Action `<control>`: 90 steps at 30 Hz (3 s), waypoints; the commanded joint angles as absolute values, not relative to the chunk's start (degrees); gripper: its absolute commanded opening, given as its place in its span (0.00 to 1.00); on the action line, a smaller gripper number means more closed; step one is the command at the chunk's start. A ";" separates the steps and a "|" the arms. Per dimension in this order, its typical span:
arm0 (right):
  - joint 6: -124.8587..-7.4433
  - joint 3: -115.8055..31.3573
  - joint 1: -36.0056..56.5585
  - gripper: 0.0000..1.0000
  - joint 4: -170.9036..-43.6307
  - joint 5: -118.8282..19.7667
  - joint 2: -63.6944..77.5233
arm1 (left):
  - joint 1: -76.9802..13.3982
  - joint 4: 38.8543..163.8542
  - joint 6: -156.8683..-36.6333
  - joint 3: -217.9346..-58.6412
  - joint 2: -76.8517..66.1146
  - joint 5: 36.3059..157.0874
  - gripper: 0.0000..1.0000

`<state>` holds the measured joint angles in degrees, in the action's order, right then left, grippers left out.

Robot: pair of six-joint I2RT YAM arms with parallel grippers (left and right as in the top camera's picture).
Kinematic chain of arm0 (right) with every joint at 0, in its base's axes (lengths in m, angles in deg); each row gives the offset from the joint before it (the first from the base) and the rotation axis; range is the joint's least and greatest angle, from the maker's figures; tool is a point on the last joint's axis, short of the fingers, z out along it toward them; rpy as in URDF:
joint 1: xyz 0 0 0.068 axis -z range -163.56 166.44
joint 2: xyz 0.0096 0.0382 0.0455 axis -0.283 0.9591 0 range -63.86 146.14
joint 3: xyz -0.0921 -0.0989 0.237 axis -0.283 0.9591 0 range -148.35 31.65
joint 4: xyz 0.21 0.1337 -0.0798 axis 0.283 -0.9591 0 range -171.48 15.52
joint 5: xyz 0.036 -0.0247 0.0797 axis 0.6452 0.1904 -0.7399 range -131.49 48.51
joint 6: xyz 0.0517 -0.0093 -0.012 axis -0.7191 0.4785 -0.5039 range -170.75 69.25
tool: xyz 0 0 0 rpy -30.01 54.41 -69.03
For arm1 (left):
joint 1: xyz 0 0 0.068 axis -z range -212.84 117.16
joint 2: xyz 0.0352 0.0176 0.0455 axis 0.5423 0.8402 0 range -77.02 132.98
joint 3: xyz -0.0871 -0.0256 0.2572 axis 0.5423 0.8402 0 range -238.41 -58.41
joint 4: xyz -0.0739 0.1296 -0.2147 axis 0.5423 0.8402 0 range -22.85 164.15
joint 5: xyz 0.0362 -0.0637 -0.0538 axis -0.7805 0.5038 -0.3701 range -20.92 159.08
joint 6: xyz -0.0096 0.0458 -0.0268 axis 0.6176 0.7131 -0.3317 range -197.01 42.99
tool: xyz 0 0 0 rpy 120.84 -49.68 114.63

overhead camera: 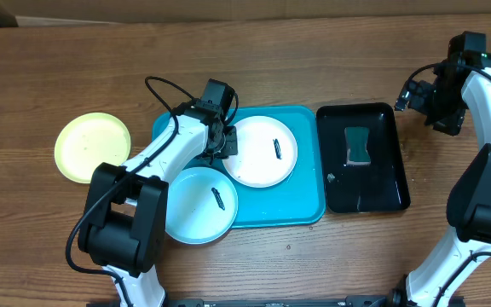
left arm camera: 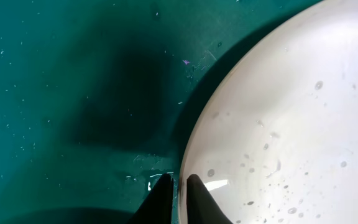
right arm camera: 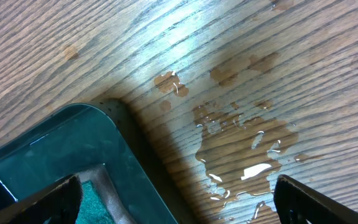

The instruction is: Clean dirty plates on tray and stack at the side

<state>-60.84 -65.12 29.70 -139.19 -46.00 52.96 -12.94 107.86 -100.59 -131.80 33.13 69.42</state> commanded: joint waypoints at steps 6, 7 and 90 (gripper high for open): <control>-61.04 -66.67 29.74 1.00 -139.06 -46.24 50.57 | -12.57 107.38 -99.89 -131.84 31.34 68.85 0.19; -61.06 -66.67 29.74 1.00 -139.04 -46.26 50.57 | -12.57 107.31 -99.89 -131.73 31.34 68.83 0.18; -59.73 -53.60 8.25 0.93 -135.28 -37.28 50.79 | -12.57 104.84 -99.71 -130.18 31.52 69.07 0.20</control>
